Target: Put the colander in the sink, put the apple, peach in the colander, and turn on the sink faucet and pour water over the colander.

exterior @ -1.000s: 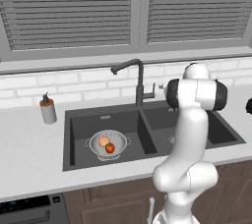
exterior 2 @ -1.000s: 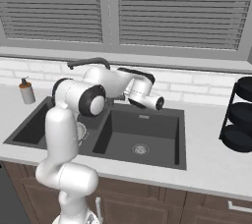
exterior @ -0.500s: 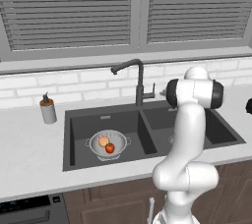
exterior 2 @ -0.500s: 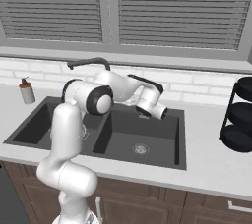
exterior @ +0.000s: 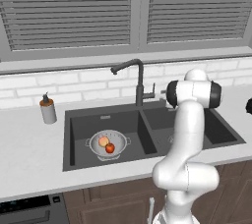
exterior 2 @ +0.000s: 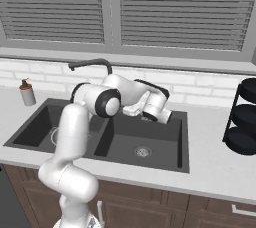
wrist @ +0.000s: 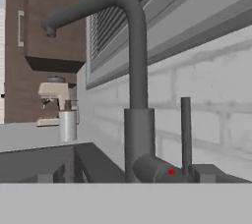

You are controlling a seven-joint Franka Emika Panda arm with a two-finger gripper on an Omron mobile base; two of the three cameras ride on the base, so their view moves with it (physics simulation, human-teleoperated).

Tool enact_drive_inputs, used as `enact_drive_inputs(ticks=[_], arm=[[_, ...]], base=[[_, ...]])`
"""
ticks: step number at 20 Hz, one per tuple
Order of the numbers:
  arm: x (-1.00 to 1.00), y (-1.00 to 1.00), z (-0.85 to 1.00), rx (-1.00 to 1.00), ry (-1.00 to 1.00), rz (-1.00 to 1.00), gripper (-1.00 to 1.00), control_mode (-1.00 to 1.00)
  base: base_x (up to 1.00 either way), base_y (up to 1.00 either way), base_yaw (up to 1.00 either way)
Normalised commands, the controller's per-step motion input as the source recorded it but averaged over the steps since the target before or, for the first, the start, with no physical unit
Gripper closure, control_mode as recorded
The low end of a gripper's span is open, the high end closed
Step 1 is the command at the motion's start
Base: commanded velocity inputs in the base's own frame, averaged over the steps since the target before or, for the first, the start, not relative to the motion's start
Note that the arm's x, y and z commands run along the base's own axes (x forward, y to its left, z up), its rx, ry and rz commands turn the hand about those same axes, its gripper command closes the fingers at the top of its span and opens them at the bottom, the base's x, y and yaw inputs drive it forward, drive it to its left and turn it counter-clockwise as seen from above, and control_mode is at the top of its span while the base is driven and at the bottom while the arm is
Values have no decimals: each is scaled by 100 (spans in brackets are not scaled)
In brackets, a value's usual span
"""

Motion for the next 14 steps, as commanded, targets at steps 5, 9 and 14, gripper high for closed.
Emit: enact_drive_inputs(ticks=[5,9,14], arm=[[3,6,1,-8,-5,5,-100,-100],[16,0,1,0,0,-9,-100,-100],[0,4,0,0,0,-26,-100,-100]], base=[[0,0,0],[0,0,0],[0,0,0]])
